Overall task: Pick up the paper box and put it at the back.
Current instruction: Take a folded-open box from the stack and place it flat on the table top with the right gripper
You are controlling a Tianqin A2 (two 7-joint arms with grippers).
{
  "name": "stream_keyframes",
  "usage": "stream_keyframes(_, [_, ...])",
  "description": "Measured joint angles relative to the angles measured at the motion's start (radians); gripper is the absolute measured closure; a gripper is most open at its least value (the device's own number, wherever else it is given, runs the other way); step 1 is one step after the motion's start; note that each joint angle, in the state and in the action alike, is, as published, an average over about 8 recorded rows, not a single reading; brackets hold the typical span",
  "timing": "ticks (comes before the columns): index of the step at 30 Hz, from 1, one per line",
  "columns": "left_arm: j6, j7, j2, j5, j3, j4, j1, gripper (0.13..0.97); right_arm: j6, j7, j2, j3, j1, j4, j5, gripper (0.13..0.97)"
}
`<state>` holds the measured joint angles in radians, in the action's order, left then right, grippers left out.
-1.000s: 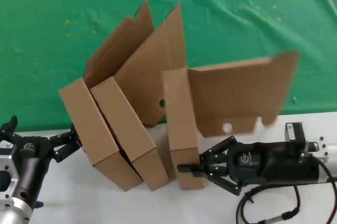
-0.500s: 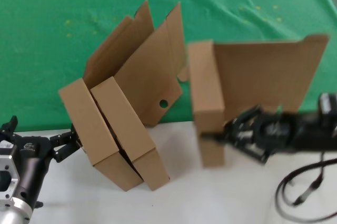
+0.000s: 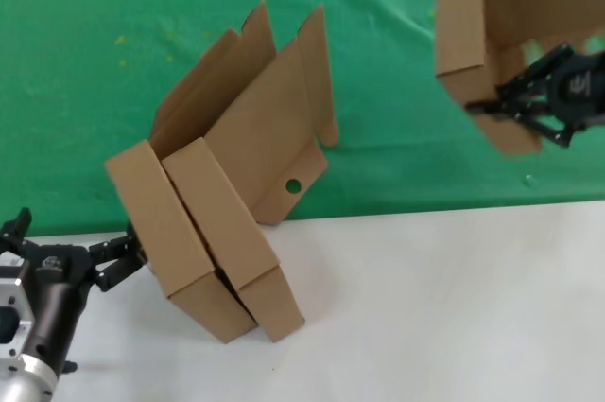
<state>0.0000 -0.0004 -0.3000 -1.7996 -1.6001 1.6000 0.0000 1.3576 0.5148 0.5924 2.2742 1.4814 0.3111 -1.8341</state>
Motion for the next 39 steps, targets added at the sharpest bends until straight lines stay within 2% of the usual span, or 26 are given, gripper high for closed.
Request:
stream_keyframes(7, [0.0,0.0,0.0,0.0,0.0,0.0,0.0,0.132,-0.246,0.073,-0.116,0.136,0.134,-0.225,0.263,0.941])
stream_keyframes(12, [0.0,0.0,0.0,0.0,0.0,0.0,0.0,0.132,-0.381,0.066,-0.177,0.223,0.147,-0.283,0.423,0.941])
stream_keyframes(16, [0.0,0.0,0.0,0.0,0.0,0.0,0.0,0.132,-0.441,0.044,-0.217,0.255,0.139,-0.299,0.506,0.941])
stream_keyframes(24, [0.0,0.0,0.0,0.0,0.0,0.0,0.0,0.132,-0.503,-0.009,-0.279,0.245,0.114,-0.307,0.583,0.941])
stream_keyframes(39, [0.0,0.0,0.0,0.0,0.0,0.0,0.0,0.132,-0.541,-0.099,-0.329,0.168,0.078,-0.308,0.627,0.939])
